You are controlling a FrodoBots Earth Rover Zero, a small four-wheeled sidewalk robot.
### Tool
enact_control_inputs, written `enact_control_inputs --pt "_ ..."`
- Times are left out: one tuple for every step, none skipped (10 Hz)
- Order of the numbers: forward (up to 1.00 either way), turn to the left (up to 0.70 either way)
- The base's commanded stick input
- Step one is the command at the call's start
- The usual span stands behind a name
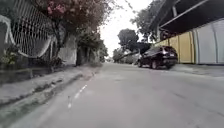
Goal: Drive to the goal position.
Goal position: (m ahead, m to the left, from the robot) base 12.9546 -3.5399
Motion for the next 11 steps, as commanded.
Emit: enact_control_inputs --pt "1.0 0.0" --pt "1.0 0.0" --pt "1.0 0.0" --pt "1.0 0.0" --pt "1.0 0.0" --pt "1.0 0.0" --pt "1.0 0.0" --pt "1.0 -0.01" --pt "1.0 -0.02" --pt "1.0 -0.02" --pt "1.0 -0.02"
